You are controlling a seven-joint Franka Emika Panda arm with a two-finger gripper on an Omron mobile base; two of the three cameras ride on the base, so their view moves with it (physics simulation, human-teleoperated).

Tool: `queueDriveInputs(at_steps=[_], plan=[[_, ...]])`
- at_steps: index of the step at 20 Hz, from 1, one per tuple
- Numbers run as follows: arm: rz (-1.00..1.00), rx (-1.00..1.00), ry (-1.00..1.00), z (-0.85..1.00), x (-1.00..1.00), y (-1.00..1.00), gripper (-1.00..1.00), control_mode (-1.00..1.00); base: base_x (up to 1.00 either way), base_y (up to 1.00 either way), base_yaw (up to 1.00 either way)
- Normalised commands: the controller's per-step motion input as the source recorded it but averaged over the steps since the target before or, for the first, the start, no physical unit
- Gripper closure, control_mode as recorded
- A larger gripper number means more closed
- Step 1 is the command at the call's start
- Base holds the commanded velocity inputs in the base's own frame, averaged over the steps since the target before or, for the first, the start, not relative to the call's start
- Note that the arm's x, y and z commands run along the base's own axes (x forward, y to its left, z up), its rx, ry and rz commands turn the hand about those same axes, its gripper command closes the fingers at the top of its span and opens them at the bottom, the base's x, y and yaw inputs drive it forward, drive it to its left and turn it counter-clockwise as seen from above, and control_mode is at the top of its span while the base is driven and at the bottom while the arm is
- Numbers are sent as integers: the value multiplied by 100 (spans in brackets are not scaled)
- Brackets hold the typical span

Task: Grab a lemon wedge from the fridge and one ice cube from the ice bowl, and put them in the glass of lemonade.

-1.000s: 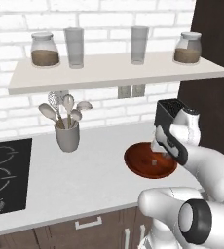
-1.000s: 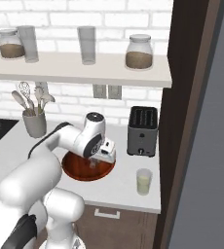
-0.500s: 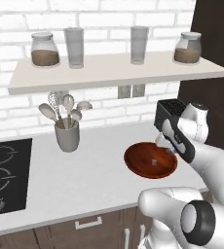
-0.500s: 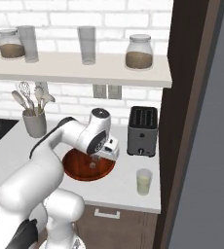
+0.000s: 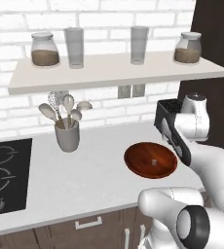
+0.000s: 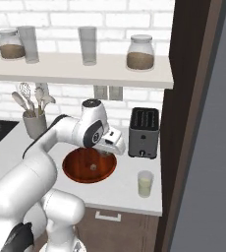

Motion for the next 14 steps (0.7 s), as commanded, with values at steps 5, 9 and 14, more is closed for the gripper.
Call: queueDriveInputs(at_steps=[5,9,14], plan=[[-11,-2,0,-3,8,-62,100,-100,0,0,0],[-9,2,0,-8,31,-96,100,-100,0,0,0],[-15,2,0,-1,3,-70,100,-100,0,0,0]])
